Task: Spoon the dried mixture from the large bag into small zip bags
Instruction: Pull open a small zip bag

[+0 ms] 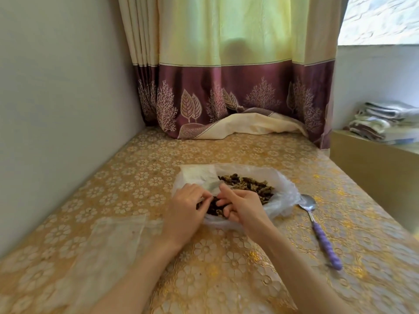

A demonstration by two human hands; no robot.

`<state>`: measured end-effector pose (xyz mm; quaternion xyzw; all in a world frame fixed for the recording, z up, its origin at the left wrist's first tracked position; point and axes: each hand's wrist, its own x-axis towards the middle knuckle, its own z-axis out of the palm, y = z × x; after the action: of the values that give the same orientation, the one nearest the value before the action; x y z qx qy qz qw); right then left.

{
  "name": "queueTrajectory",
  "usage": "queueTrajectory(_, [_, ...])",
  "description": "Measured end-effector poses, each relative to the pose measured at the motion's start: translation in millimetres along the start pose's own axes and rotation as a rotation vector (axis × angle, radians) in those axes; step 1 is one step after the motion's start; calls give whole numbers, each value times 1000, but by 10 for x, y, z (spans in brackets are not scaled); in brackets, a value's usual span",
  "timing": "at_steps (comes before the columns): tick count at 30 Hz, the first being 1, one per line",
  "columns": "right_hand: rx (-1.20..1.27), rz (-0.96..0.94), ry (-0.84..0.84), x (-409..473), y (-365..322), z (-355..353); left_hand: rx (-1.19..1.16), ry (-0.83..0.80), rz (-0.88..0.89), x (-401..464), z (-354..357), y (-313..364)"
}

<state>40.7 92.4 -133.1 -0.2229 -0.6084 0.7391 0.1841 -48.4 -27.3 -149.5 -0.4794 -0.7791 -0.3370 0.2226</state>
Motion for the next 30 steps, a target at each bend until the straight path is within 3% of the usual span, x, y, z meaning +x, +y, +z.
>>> queueTrajectory(6, [41,49,-70,29,96,-119,19,-30,67,-6,25,18])
queueTrajectory(11, [41,12,-56,37,122,-117,-166,-83,-44,2,25,51])
queueTrajectory(20, [-357,-360,-88,-4,166,-86,-228,-41,-107,-6,-15,43])
queueTrajectory(30, [-394,-456,-54,-18,205,-31,-139,-34,-45,-18,-36,86])
